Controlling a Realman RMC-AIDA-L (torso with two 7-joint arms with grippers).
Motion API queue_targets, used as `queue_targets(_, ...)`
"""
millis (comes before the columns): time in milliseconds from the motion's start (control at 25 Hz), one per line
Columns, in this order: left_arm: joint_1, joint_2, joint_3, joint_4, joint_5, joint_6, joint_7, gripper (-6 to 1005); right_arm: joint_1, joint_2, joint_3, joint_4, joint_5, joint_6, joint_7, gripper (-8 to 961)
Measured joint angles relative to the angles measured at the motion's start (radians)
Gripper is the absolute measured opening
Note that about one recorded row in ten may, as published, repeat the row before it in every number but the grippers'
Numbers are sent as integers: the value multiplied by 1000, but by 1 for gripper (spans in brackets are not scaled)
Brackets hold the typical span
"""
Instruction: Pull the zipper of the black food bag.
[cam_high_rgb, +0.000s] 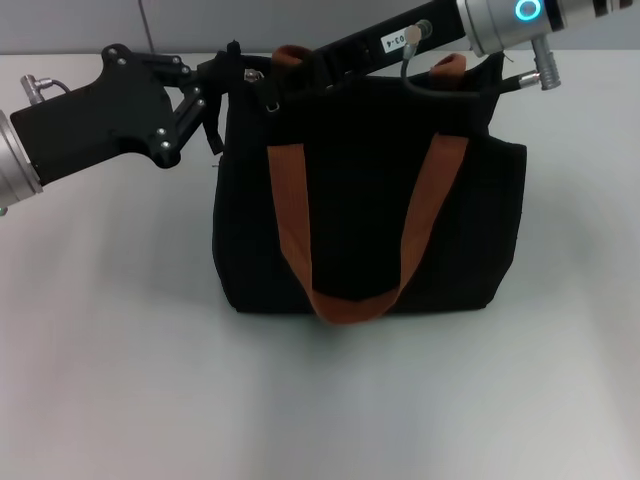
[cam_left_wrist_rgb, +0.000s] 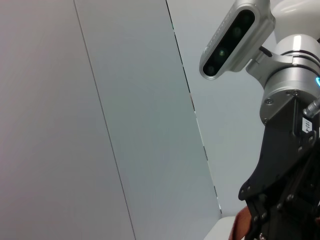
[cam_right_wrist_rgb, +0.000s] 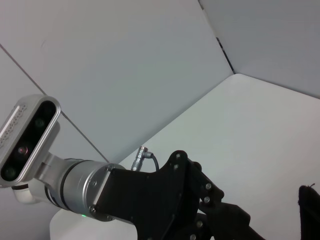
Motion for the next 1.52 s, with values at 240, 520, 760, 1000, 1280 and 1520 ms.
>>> queue_targets(240,4,0,0,0,0,6,0,38,0,-3,0,0,0,-1,2,-1)
queue_targets(520,6,0,0,0,0,6,0,39,0,-3,0,0,0,-2,3,-2)
queue_targets(760,6,0,-1,0,0,7,1,39,0,-3,0,0,-27,-4,15,-2)
queue_targets(1000,5,0,-2,0,-7,8,0,39,1,5,-5,-18,-74,-3,31,-3)
queue_targets(1280,5,0,-2,0,-22,7,-4,39,-18,9,-26,-74,-107,4,72,-3)
queue_targets(1520,5,0,-2,0,-24,2,-6,40,-44,14,-26,-127,-141,-2,104,-3)
